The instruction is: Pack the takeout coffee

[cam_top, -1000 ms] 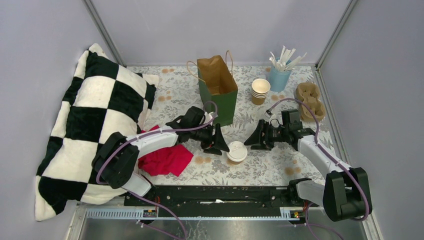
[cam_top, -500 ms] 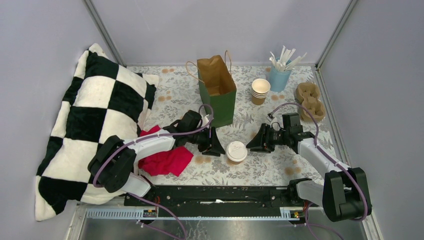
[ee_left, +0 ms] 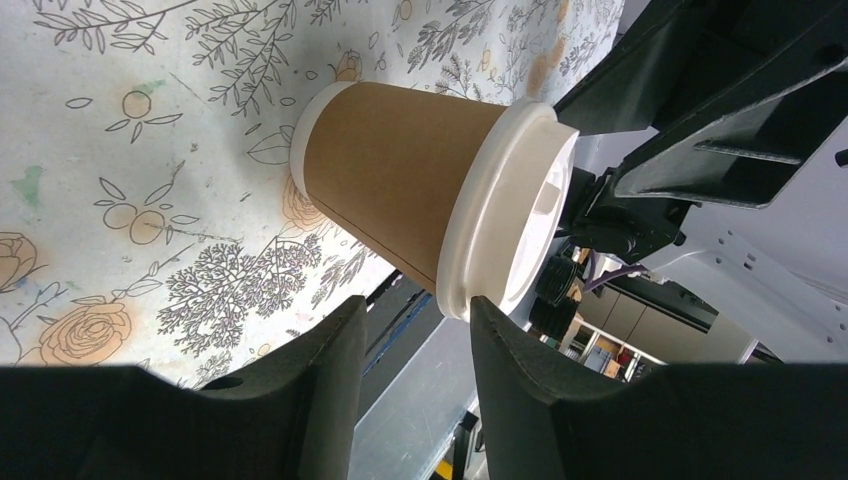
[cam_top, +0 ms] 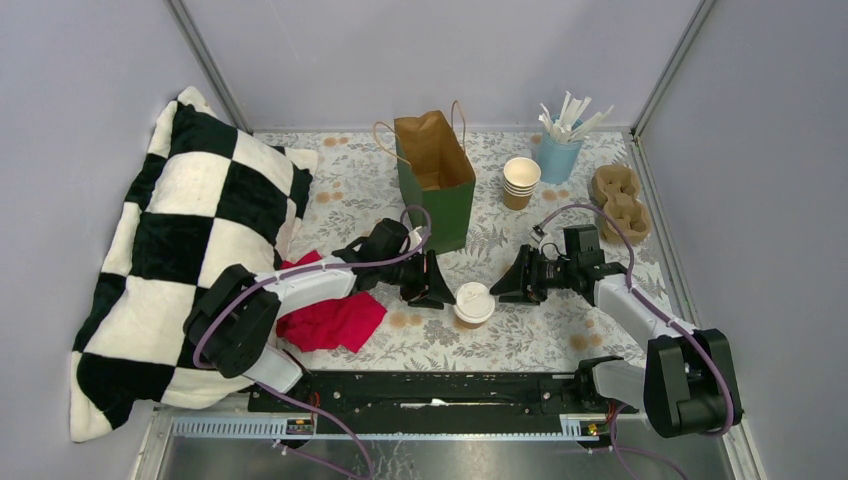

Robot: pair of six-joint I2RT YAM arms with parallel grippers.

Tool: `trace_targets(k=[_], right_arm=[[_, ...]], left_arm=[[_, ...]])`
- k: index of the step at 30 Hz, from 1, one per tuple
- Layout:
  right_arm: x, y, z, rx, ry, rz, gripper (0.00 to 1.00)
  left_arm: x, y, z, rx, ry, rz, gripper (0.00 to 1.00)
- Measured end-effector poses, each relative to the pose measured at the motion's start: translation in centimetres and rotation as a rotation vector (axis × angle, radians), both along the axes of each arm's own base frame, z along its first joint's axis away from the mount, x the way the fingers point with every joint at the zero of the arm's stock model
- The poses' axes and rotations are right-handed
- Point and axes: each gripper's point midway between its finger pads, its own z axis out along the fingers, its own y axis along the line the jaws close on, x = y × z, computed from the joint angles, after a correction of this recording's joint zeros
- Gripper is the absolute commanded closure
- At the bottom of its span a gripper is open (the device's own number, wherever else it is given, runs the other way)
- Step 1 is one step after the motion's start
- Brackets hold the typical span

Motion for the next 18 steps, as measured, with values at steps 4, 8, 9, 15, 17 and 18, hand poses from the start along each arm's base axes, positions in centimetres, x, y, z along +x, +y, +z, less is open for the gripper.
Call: trace_targets(k=[4,8,9,15,17,18], right_arm=[[0.05,0.12,-0.12,0.003,0.002,0.006,0.46],[0.00,0.24,-0.30,0.003,0.008,0.012,0.49],[-0.01,0.25,-0.34,0.002,0.009,0.013,0.50],[0.01,0.22,-0.78,-0.005,0.024,0.012,0.54],[0.02,0.22,-0.88,-0.006,0.026,0.009,0.53],[0.01,0.23,-0.95,-0.003,0.029,0.006,0.50]], left_arm=[[-0.03,-0.23,0.09,-0.001,-0.002,-0.003,0.56],[0.01,-0.28,-0.22,0.007,0.007,-0.002,0.60],[0.02,-0.29,-0.29,0.009,0.009,-0.002,0.60],[0.11,-0.31,-0.46,0.022,0.017,0.000,0.62],[0.22,-0.38,-0.44,0.026,0.016,0.000,0.62],[0.24,-0.42,-0.40,0.027,0.014,-0.001,0.62]])
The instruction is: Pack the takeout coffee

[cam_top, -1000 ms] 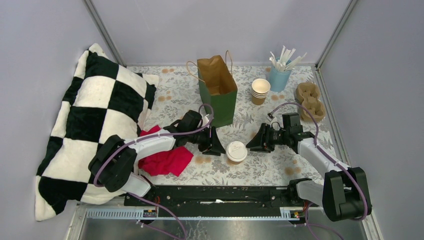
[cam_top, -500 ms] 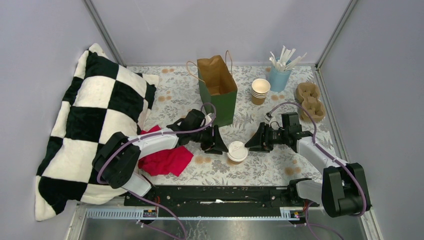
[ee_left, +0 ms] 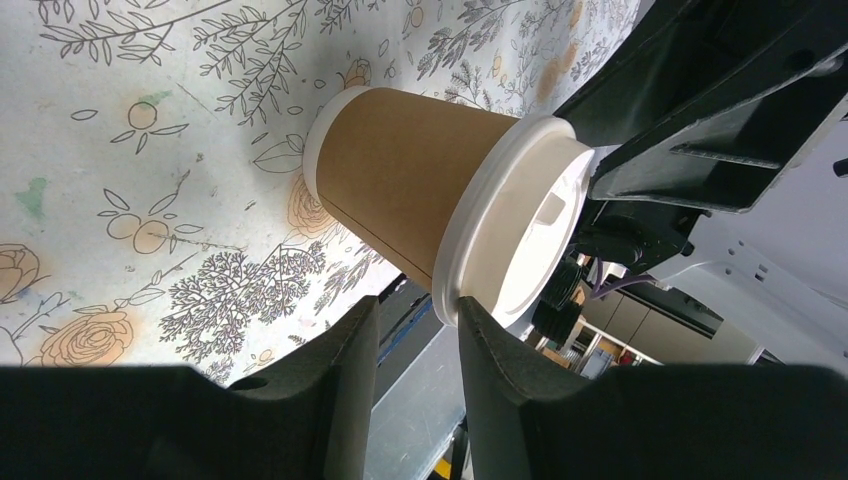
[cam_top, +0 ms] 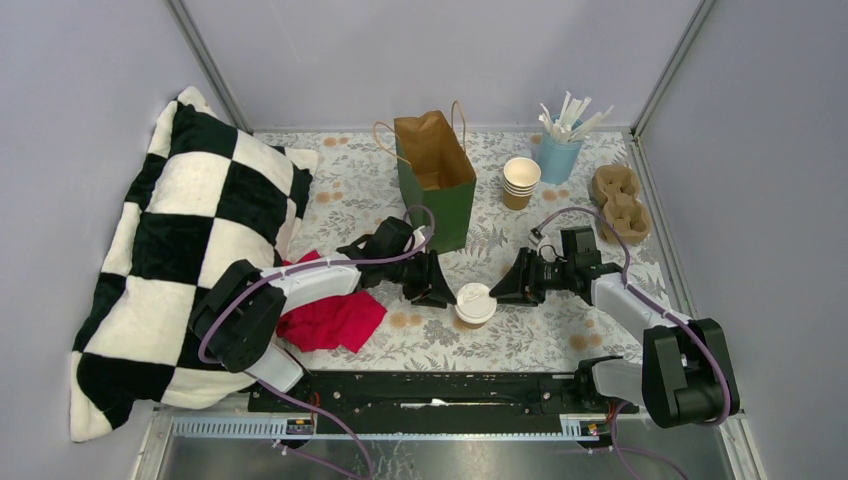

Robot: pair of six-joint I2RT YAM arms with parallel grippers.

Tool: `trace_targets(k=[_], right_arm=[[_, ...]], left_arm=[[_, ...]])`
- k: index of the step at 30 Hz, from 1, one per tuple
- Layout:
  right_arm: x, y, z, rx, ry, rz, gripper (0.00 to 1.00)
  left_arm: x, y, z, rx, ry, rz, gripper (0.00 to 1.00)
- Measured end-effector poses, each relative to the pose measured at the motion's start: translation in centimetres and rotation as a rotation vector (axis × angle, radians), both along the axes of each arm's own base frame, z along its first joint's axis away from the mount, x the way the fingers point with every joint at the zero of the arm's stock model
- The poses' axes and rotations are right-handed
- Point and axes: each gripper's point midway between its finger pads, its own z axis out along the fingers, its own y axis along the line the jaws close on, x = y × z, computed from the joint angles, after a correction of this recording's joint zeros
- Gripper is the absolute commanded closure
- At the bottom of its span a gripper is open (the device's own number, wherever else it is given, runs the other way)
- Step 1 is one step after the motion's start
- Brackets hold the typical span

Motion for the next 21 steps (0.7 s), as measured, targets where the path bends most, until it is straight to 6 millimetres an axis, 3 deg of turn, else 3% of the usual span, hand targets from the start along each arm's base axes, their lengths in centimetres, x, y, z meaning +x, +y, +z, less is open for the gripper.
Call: trace_targets(k=[3,6,12,21], right_arm=[[0.0,0.1,-0.2,0.012,0.018,-0.019,0.39],[0.2,0.1,0.3,0.034,0.020,-0.047,0.38],[2.0,-2.1,2.6,0.081,-0.056,-0.157,0.52],[0.4,-1.9,0.7,0.056,0.031,-0.111,0.56]], left_arm=[[0.0,-0.1,0.0,0.005,0.000,-0.001,0.62],[0.0,-0.1,0.0,0.005,-0.005,-0.006,0.62],[0.0,-0.1,0.0,0.008,-0.006,-0.008,0.62],[0.3,-0.4,0.0,0.014,-0.005,-0.015,0.62]])
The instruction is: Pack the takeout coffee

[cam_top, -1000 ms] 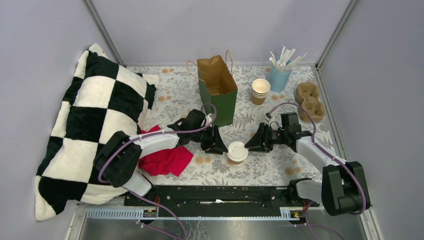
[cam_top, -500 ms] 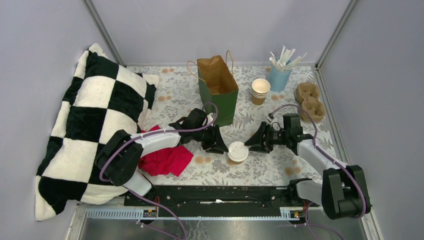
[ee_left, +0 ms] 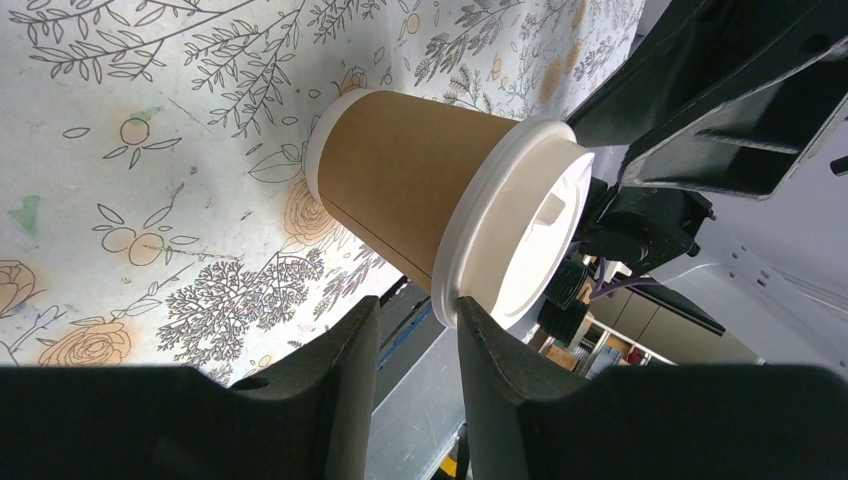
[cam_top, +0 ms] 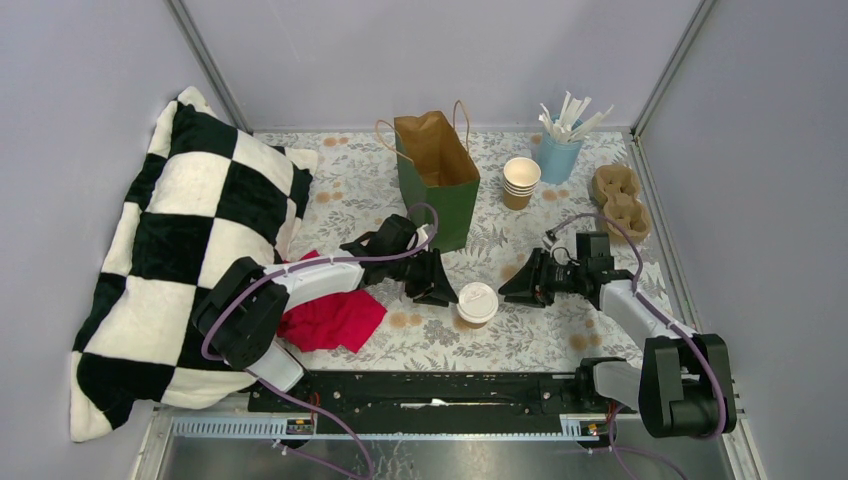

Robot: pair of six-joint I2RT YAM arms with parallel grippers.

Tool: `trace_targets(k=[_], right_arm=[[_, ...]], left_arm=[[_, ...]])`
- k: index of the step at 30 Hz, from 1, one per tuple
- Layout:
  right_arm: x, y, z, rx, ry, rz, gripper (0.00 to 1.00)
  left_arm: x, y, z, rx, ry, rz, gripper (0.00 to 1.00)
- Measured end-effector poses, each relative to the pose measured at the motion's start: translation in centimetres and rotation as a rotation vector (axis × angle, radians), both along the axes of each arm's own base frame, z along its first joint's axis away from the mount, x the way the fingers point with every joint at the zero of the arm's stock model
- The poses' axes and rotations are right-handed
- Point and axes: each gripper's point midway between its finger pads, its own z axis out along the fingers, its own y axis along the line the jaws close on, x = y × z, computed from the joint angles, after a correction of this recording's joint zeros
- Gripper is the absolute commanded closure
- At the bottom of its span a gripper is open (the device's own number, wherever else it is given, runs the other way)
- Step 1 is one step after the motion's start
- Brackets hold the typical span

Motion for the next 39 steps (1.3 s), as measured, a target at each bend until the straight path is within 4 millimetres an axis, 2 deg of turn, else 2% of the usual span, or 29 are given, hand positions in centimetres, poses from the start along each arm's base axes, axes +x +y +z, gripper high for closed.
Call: trace_targets(k=[3,24,29,35,39], right_arm=[[-0.5,0.2,-0.3,-0.002,0.013,0.017,0.61],[-1.6,0.8,-1.7,-0.015,0.070,0.067,0.70],[-1.6,0.7,-1.8,-0.028,0.067,0.068,0.67],[-1.7,0.4,-1.8,-0.078,0.065,0.066,0.53],[-2.1,-0.1,-1.5,-0.121,0.063,0.066,0.53]], left_arm=[[0.0,0.0,0.0,0.000,-0.001,0.000,0.62],[0.0,-0.2,-0.1,-0.003,0.004,-0.008,0.64],[0.0,-0.2,0.0,-0.003,0.004,-0.009,0.64],[0.0,-0.1,-0.1,-0.001,-0.004,-0.015,0.64],[0.1,-0.1,0.0,0.006,-0.005,-0.018,0.64]])
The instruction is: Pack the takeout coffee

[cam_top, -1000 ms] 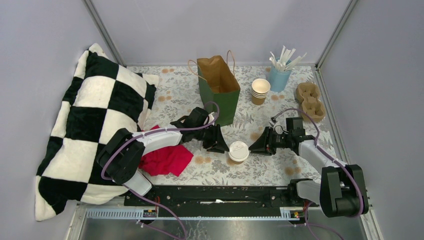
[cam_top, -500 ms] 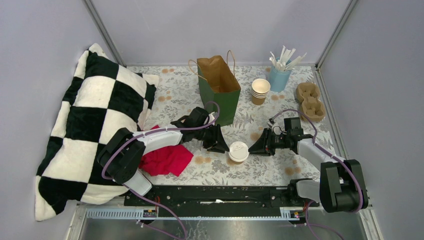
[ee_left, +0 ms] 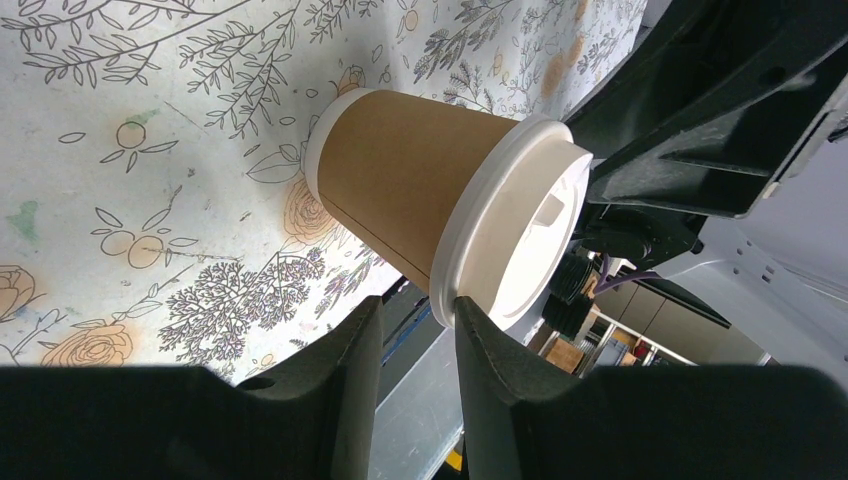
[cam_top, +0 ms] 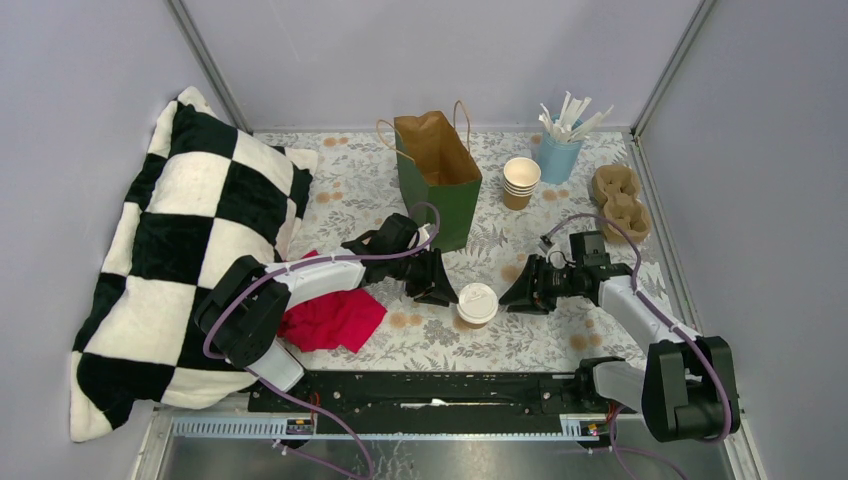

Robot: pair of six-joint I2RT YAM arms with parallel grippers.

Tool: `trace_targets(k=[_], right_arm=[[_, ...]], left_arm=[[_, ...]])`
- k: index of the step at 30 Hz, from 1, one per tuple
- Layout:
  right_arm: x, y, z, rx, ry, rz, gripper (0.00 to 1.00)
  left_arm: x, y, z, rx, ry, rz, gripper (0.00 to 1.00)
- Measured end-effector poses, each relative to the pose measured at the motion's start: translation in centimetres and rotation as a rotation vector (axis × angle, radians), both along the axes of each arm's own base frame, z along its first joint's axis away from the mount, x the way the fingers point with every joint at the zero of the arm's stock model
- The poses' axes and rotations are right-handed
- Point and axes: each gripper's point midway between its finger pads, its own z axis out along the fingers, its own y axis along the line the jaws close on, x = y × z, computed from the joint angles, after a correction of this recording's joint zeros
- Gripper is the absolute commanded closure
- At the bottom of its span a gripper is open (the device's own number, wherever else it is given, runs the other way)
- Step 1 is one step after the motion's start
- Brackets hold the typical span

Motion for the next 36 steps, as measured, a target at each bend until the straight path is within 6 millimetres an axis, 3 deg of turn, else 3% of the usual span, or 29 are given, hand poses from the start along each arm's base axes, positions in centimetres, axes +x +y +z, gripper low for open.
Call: trace_targets(k=[9,19,25,36], right_arm=[[-0.7,0.1,0.4,0.003,0.007,0.041,0.62],[-1.6,1.1,0.3,0.031,0.038,0.095,0.60],[-1.6,1.2,0.1,0.031,0.050,0.099,0.71],[-1.3,1.0,-0.3,-0.005,0.087,0.056,0.68]], left_arm=[[0.0,0.0,0.0,0.004,0.000,-0.002,0.64],[0.0,0.0,0.1,0.008,-0.001,-0.003,0.64],[-0.1,-0.1,0.1,0.010,-0.005,-0.005,0.65],[-0.2,-0.1,0.1,0.015,-0.002,-0.007,0.66]])
